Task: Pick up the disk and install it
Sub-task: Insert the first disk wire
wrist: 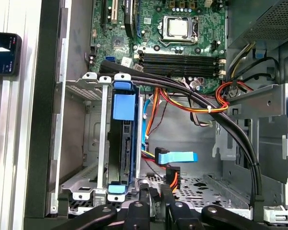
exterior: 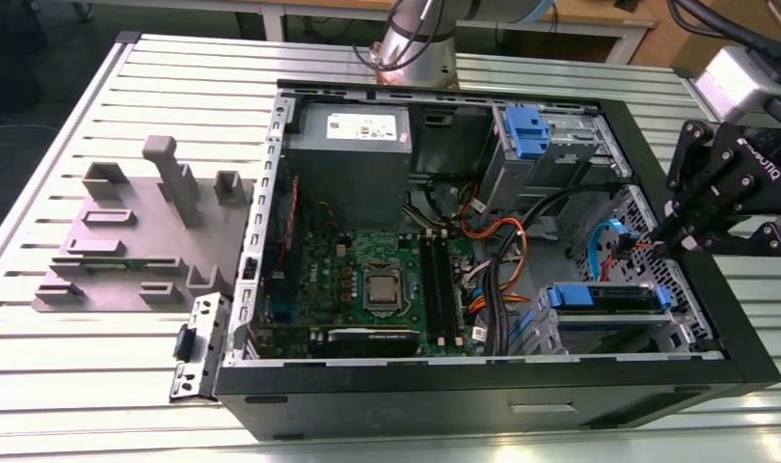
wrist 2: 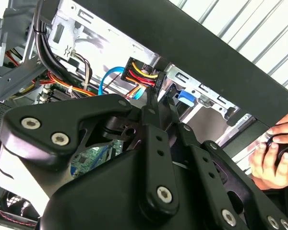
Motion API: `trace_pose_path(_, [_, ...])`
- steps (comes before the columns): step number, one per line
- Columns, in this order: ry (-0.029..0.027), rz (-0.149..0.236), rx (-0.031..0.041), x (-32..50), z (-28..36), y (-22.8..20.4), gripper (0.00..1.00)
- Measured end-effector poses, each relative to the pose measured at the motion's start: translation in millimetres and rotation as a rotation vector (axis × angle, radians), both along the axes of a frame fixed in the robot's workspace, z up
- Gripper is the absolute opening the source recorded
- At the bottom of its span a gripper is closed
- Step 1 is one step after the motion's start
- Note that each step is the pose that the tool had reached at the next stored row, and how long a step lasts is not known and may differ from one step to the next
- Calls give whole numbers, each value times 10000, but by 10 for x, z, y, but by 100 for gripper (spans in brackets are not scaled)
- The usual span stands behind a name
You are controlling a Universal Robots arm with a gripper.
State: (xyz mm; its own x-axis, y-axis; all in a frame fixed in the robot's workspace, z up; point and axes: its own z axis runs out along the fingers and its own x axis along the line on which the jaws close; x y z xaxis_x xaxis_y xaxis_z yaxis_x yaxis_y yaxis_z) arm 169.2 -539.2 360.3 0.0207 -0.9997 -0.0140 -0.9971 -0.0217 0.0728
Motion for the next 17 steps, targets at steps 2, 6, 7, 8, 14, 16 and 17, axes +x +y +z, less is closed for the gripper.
trace_pose_path(2, [0,111,-2,3,1,0,24])
trace_pose_path(6, [0,444,-10,6,-4,0,24])
trace_pose_path(7, [0,507,-17,7,-6,0,24])
trace_pose_path(8, [0,548,-22,10,-9,0,24])
trace_pose_path(14, [0,596,-34,33,-29,4,24])
trace_pose_path(16, [0,609,-34,38,-34,8,24])
trace_pose_path(17, [0,616,-33,40,-37,9,24])
